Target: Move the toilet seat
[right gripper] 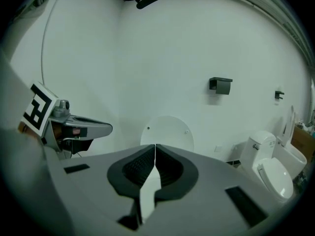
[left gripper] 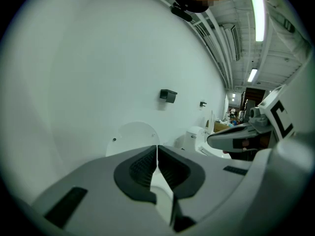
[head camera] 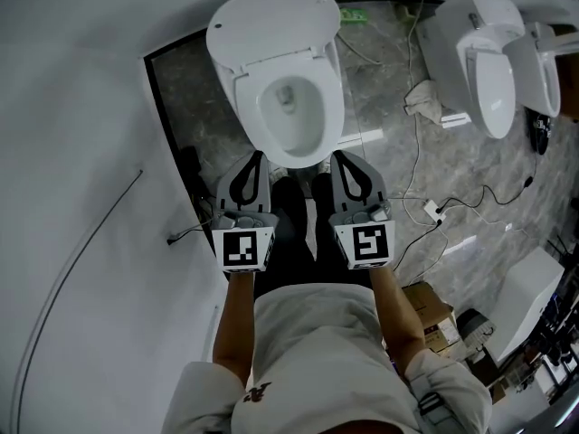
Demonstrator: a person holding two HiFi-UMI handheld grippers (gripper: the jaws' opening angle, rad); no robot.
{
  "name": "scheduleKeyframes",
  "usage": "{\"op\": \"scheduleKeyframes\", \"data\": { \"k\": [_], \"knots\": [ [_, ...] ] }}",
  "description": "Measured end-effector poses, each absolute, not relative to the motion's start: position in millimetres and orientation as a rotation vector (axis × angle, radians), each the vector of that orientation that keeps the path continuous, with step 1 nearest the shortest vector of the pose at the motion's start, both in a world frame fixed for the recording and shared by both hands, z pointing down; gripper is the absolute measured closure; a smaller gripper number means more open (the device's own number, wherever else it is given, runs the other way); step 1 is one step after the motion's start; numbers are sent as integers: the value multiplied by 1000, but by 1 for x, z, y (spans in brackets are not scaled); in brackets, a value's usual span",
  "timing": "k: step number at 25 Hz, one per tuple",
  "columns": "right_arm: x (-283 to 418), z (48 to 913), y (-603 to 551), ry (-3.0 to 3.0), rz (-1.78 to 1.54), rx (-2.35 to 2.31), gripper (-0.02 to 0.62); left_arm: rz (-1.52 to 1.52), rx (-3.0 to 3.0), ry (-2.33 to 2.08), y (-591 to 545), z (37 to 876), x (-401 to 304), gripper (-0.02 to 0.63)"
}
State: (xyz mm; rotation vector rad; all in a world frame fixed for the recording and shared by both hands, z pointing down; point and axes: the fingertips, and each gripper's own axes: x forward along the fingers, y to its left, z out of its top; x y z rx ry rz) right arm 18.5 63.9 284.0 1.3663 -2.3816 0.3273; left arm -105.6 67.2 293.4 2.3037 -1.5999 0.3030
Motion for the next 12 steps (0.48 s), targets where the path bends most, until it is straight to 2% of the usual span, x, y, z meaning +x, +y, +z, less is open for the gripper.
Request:
{"op": "scheduleKeyframes", "data": {
  "k": [12],
  "knots": [
    [21, 353, 66, -2363, 326, 1250, 574, 327, 2236, -1601, 76, 351, -105, 581]
  ]
}}
